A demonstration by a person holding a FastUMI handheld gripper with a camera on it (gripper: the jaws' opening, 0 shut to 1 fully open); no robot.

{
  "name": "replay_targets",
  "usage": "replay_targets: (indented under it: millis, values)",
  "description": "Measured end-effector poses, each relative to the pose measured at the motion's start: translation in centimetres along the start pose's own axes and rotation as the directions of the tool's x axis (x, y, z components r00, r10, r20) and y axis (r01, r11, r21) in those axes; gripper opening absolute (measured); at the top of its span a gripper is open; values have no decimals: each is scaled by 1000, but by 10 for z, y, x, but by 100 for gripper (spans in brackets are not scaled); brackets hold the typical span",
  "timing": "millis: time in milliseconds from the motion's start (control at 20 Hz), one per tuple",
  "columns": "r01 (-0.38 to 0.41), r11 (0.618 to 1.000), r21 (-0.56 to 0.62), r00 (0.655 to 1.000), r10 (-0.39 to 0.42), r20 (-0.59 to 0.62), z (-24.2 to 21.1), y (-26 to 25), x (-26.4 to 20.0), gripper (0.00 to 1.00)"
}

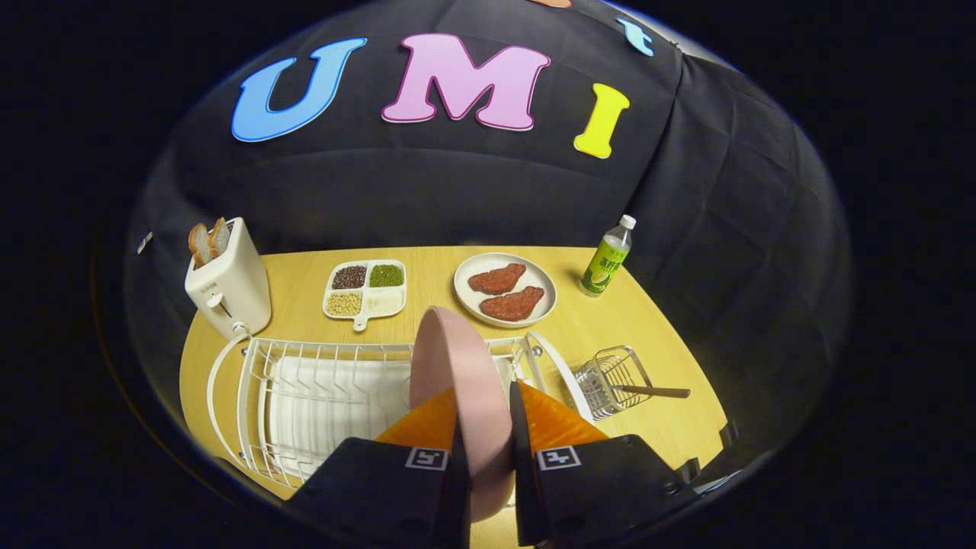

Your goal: Take the plate from the dish rack, then take the spoon from the basket and place it into the plate.

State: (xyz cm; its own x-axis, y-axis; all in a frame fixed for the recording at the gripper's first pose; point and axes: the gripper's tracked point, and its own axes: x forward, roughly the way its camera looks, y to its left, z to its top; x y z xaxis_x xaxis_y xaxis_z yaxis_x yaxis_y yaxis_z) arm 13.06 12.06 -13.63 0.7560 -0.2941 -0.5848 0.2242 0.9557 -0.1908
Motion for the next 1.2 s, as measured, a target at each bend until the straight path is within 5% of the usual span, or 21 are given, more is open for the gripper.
replay_targets:
  millis: [300, 600, 850, 1200]
  values:
    - [-34, 994, 105, 998, 29, 47, 19, -39, 1, 26]
    - [-172, 977, 129, 985, 167, 47, 0, -60, -25, 25]
    - [-339, 926, 168, 939, 345, -8, -43, -65, -65, 25]
    - [-445, 856, 264, 865, 487, -123, -127, -68, -101, 25]
